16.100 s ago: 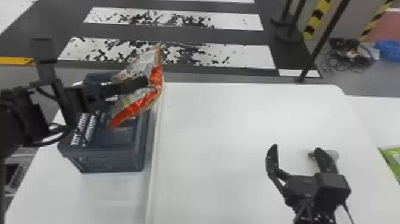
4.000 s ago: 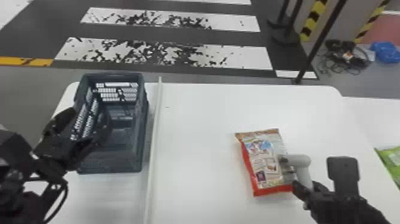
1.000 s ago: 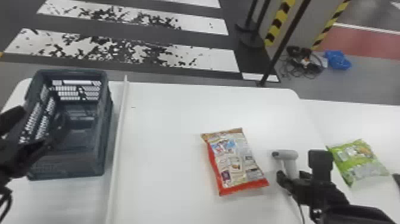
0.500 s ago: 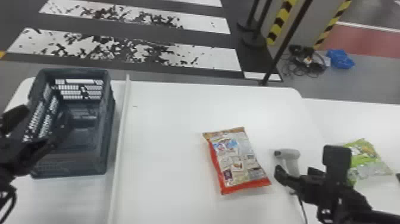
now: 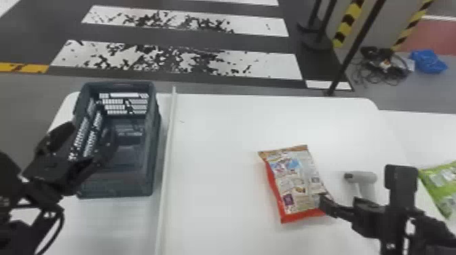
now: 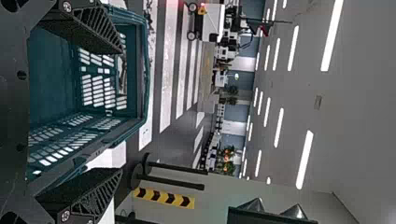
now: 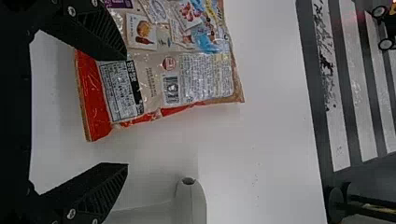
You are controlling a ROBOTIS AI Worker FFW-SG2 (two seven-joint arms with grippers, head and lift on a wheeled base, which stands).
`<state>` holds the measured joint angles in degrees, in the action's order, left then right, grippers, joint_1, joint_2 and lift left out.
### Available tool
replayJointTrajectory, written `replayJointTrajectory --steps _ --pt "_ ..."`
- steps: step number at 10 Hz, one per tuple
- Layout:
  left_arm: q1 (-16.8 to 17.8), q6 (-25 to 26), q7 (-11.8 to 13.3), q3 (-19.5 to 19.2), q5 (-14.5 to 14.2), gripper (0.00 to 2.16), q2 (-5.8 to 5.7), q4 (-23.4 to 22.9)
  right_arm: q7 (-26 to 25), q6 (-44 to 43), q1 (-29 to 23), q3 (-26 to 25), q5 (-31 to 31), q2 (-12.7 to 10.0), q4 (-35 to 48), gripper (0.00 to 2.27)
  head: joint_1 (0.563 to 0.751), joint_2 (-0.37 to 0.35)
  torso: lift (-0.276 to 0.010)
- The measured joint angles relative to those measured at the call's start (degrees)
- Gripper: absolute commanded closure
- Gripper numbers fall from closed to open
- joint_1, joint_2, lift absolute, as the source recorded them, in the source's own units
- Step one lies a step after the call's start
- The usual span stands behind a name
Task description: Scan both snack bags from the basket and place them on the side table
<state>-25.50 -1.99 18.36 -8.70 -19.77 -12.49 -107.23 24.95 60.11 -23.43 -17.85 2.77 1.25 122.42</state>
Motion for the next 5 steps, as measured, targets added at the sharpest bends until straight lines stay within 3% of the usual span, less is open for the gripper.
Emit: replayJointTrajectory --steps 3,4,5 --pt "-0.04 -0.01 0.00 -0.08 0.00 0.10 -0.03 0.02 3.08 0.52 3.46 2.25 2.83 0.55 -5.38 0.13 0.695 -0.029 -0.075" --pt "-0.05 -0.01 0.00 -0.08 0.00 0.10 -0.01 0.02 3.49 0.55 4.51 2.45 3.10 0.75 -7.23 0.23 0.695 -0.027 -0.075" --pt "-0.07 -0.03 0.00 -0.08 0.00 0.10 0.00 0.01 3.81 0.64 5.38 2.58 3.37 1.09 -8.86 0.68 0.695 -0.028 -0.075"
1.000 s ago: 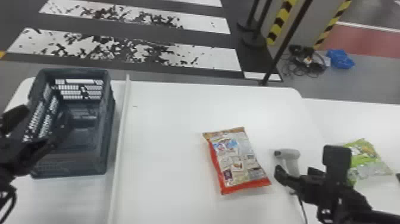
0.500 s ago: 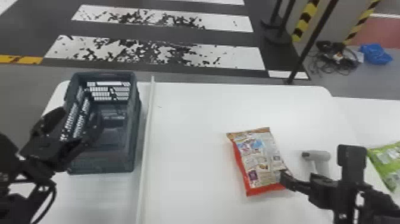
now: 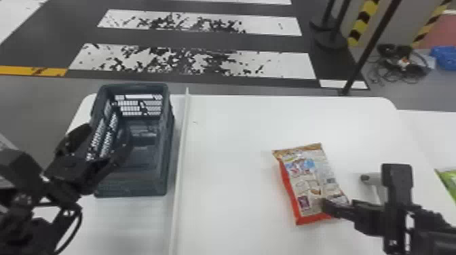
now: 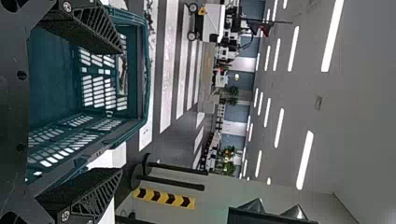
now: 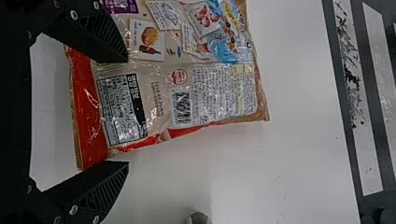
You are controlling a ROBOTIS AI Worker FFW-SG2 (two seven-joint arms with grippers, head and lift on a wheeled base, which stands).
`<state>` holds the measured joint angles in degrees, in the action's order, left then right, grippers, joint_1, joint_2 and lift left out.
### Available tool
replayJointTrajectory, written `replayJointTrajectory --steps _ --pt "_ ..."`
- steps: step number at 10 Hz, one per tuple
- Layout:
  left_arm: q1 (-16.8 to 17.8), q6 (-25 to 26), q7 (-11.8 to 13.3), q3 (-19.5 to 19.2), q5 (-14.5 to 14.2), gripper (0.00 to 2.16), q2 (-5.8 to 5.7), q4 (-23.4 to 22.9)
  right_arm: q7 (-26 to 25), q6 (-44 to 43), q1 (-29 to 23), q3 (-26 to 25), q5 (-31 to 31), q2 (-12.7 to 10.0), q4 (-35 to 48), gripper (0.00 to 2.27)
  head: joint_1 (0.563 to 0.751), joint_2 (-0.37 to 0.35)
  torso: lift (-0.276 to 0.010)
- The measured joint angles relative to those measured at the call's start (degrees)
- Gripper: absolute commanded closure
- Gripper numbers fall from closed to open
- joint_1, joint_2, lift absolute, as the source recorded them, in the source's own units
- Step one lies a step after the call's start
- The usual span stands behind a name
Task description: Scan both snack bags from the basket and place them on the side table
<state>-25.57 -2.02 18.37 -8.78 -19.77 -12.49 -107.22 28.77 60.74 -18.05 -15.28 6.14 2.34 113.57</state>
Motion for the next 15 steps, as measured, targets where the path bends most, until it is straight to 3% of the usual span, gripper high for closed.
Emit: replayJointTrajectory --steps 1,2,6,9,12,15 --pt "0.00 -0.02 0.00 0.00 0.00 0.10 -0.04 0.00 2.41 0.02 0.73 0.14 1.02 0.38 -1.52 1.55 0.695 -0.025 -0.075" --pt "-0.04 -0.02 0.00 0.00 0.00 0.10 -0.07 0.00 3.40 0.04 1.20 0.40 2.18 0.52 -2.74 2.26 0.695 -0.023 -0.075" --pt "-0.14 -0.02 0.16 -0.01 0.00 0.10 0.06 -0.10 4.42 1.05 1.02 0.62 3.57 0.72 -3.13 2.26 0.695 -0.028 -0.075" --pt "-0.36 0.01 0.18 -0.35 0.00 0.10 0.11 -0.29 4.18 0.57 -2.05 -1.90 0.95 0.10 5.05 2.26 0.695 -0.033 -0.075" --pt "-0.50 -0.03 0.18 -0.32 0.02 0.10 0.17 -0.55 2.31 1.58 -2.57 -8.88 -6.27 -0.85 11.74 2.26 0.695 -0.075 -0.075" --pt "-0.84 0.04 0.18 -0.43 0.00 0.10 -0.16 -1.03 -2.48 1.62 2.80 -19.48 -11.14 -1.09 10.10 2.26 0.695 -0.178 -0.075"
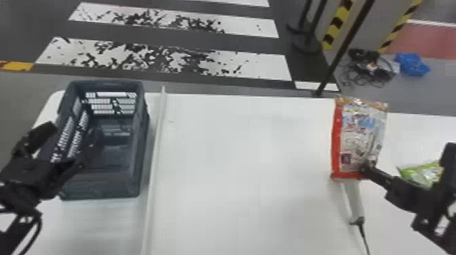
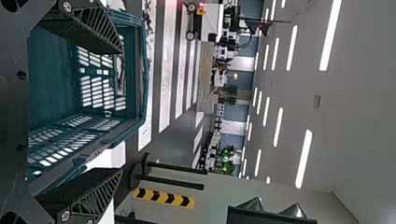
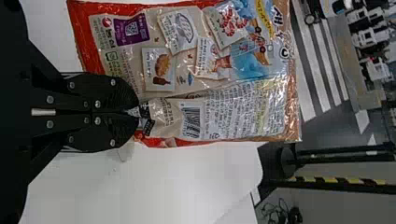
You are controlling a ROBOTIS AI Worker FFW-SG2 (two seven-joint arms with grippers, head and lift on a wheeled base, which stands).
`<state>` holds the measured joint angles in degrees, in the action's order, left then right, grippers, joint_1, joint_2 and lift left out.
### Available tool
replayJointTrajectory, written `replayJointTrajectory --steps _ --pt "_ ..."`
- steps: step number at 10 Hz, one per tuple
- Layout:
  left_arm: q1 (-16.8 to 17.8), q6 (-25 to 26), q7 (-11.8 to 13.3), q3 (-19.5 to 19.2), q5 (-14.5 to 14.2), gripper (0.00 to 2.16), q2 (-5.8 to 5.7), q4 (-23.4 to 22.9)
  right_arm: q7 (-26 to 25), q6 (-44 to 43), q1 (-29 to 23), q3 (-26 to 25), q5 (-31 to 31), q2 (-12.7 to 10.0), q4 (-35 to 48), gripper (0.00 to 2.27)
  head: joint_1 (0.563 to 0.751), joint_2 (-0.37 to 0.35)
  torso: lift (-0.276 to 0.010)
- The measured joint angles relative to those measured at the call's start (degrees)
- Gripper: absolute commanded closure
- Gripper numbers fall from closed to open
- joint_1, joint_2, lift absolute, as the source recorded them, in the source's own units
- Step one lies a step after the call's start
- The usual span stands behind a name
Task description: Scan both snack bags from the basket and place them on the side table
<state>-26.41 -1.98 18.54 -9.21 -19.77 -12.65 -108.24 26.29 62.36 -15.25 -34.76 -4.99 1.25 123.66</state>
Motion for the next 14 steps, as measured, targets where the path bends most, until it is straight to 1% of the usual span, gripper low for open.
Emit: replayJointTrajectory --steps 1,2,4,5,9,10,11,12,13,14 --pt "-0.09 0.00 0.00 -0.01 0.00 0.10 -0.07 -0.20 -2.72 0.00 2.68 -2.99 -0.25 0.39 -2.46 2.26 0.695 -0.232 -0.075" --pt "-0.24 0.01 0.00 0.00 -0.01 0.10 -0.10 -0.47 -6.75 -0.21 5.16 -5.24 -0.28 1.17 -5.48 2.26 0.695 -0.260 -0.075" --pt "-0.58 0.01 0.00 -0.08 -0.08 0.10 -0.18 -0.87 -14.66 -1.99 8.91 -7.68 -0.28 3.84 -12.66 2.26 0.695 -0.350 -0.075" --pt "-0.75 0.01 0.00 -0.11 -0.09 0.10 -0.23 -1.05 -18.62 -4.16 10.63 -8.76 -0.29 5.10 -16.72 2.26 0.695 -0.350 -0.075" --pt "-0.97 0.01 0.00 0.07 -0.09 0.10 -0.61 -1.18 -26.40 -11.54 13.74 -13.16 -4.79 8.52 -29.60 2.26 0.695 -0.350 -0.075" --pt "-0.93 0.01 0.00 0.21 -0.09 0.10 -0.80 -1.18 -27.93 -12.84 14.43 -14.05 -5.64 9.45 -33.23 2.19 0.695 -0.350 -0.075" --pt "-0.92 0.01 0.00 0.29 -0.09 0.10 -0.97 -1.18 -28.30 -15.10 14.81 -14.50 -6.26 10.39 -36.85 2.01 0.695 -0.350 -0.075" --pt "-0.92 0.01 0.00 0.34 -0.18 0.10 -1.12 -1.18 -28.32 -18.69 14.90 -14.84 -7.24 11.20 -40.38 1.33 0.695 -0.350 -0.075" --pt "-0.92 0.01 0.00 0.39 -0.25 0.10 -1.16 -1.18 -28.28 -23.23 14.92 -15.20 -7.83 11.42 -42.80 0.21 0.695 -0.350 -0.075" --pt "-0.92 0.01 0.00 0.41 -0.26 0.10 -1.16 -1.18 -28.26 -26.75 14.91 -15.50 -8.26 11.37 -44.06 0.00 0.695 -0.350 -0.075"
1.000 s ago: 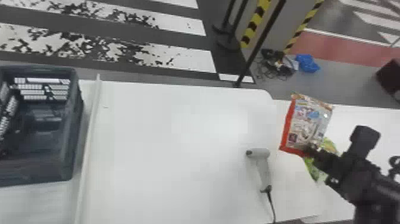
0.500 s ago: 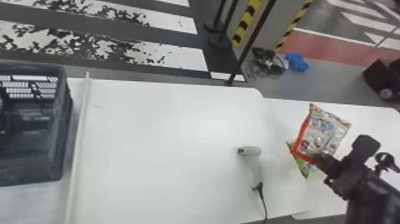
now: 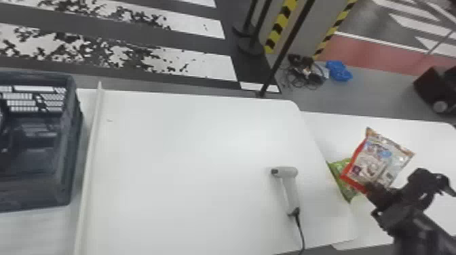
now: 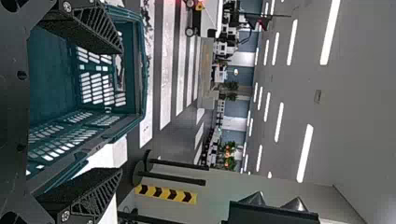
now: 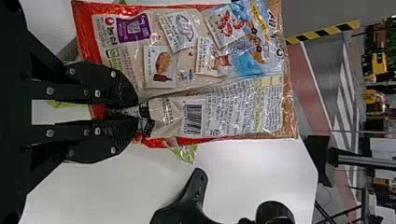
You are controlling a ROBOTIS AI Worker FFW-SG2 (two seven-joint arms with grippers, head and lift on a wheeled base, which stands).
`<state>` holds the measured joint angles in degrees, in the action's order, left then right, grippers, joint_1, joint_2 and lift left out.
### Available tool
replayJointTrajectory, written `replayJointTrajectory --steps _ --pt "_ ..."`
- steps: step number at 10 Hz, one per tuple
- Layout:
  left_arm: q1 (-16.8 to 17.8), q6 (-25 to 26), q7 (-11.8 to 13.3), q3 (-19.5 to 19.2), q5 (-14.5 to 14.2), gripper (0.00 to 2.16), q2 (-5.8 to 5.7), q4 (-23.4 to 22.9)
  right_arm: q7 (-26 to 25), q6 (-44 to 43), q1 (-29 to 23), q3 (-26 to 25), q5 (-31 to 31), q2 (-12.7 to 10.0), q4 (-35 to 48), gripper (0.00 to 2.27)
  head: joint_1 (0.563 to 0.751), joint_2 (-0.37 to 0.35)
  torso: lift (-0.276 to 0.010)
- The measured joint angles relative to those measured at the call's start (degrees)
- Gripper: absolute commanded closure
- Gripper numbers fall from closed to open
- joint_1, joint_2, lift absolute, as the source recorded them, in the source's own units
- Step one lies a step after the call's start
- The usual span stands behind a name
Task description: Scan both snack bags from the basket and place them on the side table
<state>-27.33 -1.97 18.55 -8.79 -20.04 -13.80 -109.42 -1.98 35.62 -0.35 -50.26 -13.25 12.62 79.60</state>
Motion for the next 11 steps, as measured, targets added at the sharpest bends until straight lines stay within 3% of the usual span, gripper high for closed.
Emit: replayJointTrajectory --steps 3,6,8,10,11 --pt "-0.08 0.14 0.00 0.02 0.00 0.10 0.23 -0.34 -0.04 -6.04 -1.76 -0.31 -2.18 -1.61 3.05 0.04 0.695 -0.350 -0.075" --pt "-0.09 0.38 -0.62 0.80 0.44 0.10 0.75 -1.19 -0.12 -12.01 -7.18 4.00 -2.24 -7.49 16.29 0.05 0.695 -0.350 -0.075" --pt "-0.10 1.92 -1.88 1.62 1.10 0.10 1.23 -2.37 -0.15 -16.12 -13.61 10.99 -1.45 -11.66 26.51 0.05 0.695 -0.350 -0.075" --pt "-0.13 3.47 -3.15 2.90 2.00 0.10 1.84 -2.97 -1.18 -26.87 -21.43 21.33 1.38 -12.57 33.38 0.05 0.695 -0.338 -0.075" --pt "-0.25 4.89 -4.71 3.72 2.53 0.10 2.05 -3.34 -2.07 -32.79 -24.38 26.51 3.80 -12.61 34.33 0.05 0.695 -0.291 -0.075"
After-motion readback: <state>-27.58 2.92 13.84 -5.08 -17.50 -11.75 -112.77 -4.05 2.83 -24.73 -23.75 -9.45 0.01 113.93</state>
